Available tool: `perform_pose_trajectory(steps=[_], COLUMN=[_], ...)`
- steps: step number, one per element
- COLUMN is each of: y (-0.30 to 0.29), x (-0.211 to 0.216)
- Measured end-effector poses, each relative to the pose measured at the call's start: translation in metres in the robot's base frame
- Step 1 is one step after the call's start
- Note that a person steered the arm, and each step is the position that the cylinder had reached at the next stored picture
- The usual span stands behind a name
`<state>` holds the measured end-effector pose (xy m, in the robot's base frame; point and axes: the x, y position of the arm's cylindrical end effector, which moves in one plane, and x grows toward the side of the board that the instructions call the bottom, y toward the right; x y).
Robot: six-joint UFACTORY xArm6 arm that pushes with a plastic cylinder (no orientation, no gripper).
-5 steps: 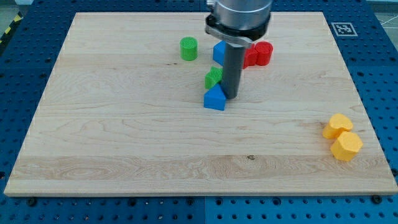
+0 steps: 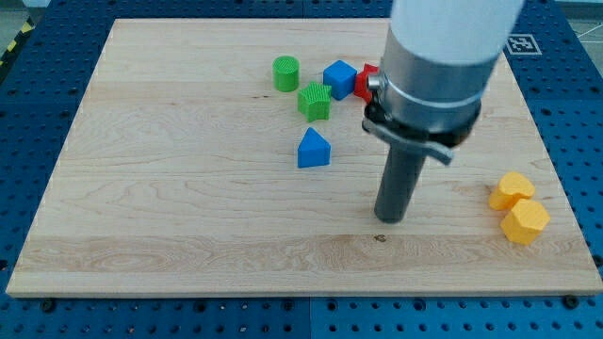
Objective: Slide the blue triangle closer to the green star and the green circle
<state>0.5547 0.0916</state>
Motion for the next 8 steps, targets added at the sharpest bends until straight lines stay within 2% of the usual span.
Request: perform_pose_trajectory(steps=[2, 5, 7, 8], y=[-0.029, -0.060, -0.085, -0.085], x=[0.005, -0.057, -0.072, -0.098])
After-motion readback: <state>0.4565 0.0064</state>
